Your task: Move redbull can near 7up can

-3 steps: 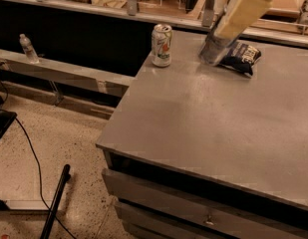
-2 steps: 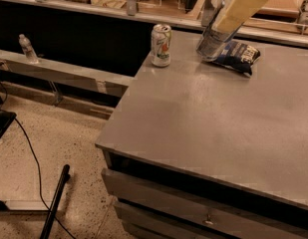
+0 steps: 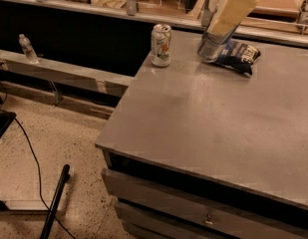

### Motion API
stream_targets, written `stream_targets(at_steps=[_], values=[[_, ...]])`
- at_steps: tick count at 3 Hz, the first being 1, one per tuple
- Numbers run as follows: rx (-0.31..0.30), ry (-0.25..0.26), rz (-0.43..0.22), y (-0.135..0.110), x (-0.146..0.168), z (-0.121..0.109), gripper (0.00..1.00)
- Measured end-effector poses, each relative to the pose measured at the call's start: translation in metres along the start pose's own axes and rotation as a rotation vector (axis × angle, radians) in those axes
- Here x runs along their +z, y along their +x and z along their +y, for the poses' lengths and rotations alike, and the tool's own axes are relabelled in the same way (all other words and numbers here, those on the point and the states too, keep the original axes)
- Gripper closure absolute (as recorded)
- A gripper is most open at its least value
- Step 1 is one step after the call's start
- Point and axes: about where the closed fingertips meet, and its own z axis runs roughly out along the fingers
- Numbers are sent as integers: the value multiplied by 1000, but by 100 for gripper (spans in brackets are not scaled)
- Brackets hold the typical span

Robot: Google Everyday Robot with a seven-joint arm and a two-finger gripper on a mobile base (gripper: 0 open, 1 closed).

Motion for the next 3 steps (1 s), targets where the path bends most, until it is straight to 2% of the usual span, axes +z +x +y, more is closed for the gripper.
stream_targets(at_steps=[2, 3], values=[[52, -25, 103, 32, 69, -44, 100], [68, -34, 97, 34, 99, -63, 100]])
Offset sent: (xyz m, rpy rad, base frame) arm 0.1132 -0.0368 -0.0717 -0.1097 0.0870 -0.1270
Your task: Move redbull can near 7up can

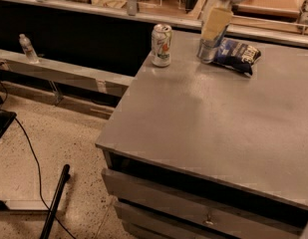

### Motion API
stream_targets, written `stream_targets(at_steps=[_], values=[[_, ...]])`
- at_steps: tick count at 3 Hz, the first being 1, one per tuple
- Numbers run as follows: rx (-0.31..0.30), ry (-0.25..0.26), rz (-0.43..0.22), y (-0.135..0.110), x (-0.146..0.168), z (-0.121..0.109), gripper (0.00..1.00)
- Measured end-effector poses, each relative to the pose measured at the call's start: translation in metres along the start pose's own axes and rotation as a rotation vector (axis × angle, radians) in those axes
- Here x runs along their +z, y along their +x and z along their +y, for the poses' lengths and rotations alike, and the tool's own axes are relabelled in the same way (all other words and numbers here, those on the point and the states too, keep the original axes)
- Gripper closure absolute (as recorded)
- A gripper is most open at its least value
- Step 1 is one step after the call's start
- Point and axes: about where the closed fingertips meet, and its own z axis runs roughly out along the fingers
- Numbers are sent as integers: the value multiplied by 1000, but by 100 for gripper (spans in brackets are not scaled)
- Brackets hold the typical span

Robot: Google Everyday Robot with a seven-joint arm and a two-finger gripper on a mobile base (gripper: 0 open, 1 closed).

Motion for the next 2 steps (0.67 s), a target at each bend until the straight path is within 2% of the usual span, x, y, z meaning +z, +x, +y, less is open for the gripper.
stream_targets(at_steps=[1, 2], values=[[18, -30, -23, -6, 31, -8, 100], [7, -62, -27, -15, 55, -8, 100]])
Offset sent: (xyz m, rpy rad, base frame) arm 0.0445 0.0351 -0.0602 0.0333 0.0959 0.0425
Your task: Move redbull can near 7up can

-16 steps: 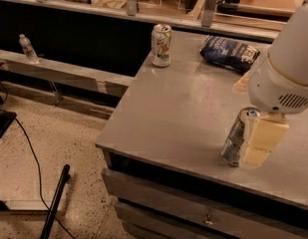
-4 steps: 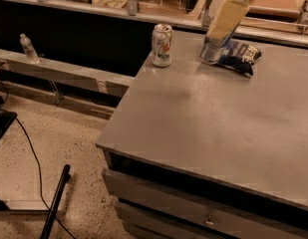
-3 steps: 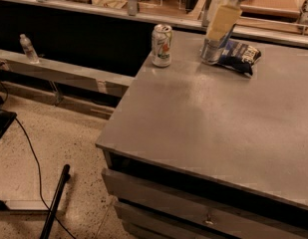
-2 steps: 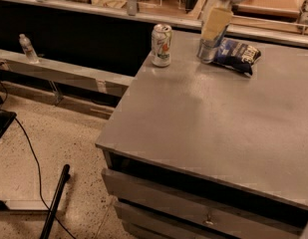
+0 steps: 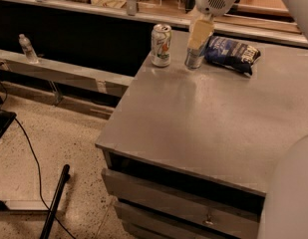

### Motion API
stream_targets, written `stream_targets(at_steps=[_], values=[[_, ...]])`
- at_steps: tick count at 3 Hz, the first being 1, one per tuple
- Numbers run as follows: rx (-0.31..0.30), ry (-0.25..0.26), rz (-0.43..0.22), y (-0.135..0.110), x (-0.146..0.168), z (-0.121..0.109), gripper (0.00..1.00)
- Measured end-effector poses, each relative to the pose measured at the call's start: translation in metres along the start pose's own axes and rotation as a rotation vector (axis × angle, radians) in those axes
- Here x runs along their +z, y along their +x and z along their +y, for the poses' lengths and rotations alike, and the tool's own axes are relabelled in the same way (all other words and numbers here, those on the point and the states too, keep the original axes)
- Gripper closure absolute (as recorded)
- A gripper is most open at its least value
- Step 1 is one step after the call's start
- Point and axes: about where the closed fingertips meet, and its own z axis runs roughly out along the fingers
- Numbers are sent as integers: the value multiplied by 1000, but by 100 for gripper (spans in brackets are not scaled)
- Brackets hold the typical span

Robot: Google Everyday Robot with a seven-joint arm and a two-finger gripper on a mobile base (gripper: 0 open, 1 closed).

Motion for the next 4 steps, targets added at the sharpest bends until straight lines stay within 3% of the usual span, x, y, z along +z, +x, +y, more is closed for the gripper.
stream_targets(at_steps=[1, 2, 4], values=[[-12, -35, -11, -8, 17, 2, 100], [-20, -59, -26, -16, 30, 2, 85], [-28, -78, -40, -24, 45, 1, 39]])
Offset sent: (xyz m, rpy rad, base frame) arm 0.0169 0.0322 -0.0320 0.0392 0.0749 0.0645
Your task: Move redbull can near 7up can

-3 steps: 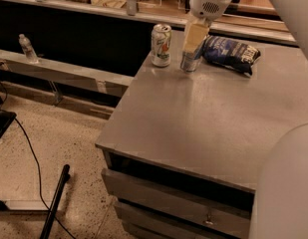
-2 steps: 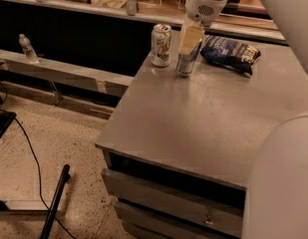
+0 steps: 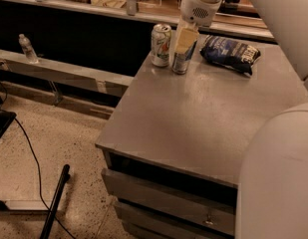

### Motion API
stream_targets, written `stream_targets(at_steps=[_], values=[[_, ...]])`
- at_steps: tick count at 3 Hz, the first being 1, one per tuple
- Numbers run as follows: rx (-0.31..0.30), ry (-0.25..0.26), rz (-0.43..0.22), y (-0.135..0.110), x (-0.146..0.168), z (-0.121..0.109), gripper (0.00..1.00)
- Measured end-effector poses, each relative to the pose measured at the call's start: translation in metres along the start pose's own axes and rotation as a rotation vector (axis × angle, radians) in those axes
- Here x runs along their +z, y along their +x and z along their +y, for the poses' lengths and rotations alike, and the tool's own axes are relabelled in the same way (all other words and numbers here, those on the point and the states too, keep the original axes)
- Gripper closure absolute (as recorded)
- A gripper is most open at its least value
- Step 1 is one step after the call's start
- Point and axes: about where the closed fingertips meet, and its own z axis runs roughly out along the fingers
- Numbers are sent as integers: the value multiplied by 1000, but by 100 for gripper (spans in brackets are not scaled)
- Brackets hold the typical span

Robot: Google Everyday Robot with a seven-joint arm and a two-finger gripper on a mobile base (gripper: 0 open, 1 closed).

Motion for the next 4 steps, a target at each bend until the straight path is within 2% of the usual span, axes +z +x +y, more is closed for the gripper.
stream_targets(at_steps=[1, 2, 3, 4], values=[[-1, 0, -2, -1, 3, -1, 16], [-1, 0, -3, -2, 7, -1, 0], [-1, 0, -3, -2, 7, -1, 0], [79, 19, -9, 16, -3, -3, 0]])
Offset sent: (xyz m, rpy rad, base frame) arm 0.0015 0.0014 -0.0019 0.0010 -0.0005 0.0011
